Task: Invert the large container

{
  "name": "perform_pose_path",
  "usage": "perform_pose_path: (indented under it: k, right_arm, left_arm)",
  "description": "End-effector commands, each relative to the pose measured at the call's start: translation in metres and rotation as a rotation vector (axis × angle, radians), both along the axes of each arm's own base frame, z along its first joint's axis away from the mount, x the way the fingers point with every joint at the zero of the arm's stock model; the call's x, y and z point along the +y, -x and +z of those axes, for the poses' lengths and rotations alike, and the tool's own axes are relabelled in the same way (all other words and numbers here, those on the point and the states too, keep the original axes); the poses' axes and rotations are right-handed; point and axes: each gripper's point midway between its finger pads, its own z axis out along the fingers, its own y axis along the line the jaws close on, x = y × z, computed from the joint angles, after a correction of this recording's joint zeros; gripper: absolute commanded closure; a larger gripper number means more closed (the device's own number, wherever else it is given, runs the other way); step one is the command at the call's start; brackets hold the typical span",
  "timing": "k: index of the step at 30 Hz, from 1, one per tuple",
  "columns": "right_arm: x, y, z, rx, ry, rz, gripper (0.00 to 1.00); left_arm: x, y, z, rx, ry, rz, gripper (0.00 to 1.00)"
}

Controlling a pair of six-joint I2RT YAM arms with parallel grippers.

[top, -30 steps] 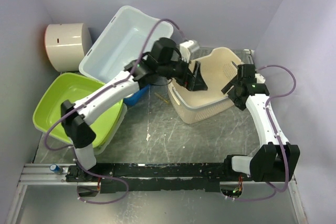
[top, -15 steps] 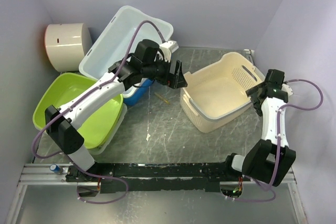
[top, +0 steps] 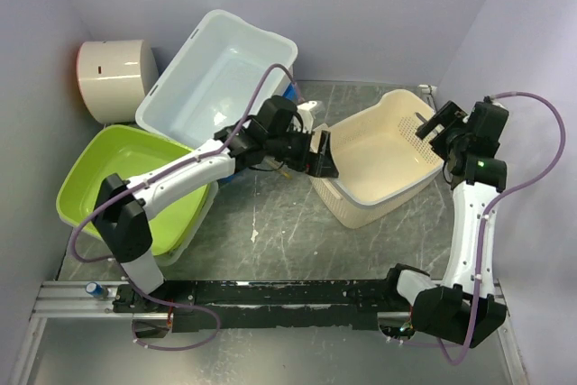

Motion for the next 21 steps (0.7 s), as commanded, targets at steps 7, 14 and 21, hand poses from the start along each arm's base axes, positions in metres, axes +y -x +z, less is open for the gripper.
perform_pose_path:
  k: [7,14,21]
  right_arm:
    - [0.043,-0.003,-0.051,0.093,-0.058,0.285,0.15]
    - [0.075,0.016,-0.071,0.124,-0.154,0.374,0.15]
    - [0.137,0.020,-0.061,0.095,-0.239,0.513,0.10]
  left_arm:
    - [-0.050,-0.041,0.003,0.113,0.206,-0.036,0.01]
    - [-0.052,-0.126,0.015,0.067,0.256,0.031,0.00]
    - [-0.064,-0.176,0.037,0.019,0.322,0.030,0.00]
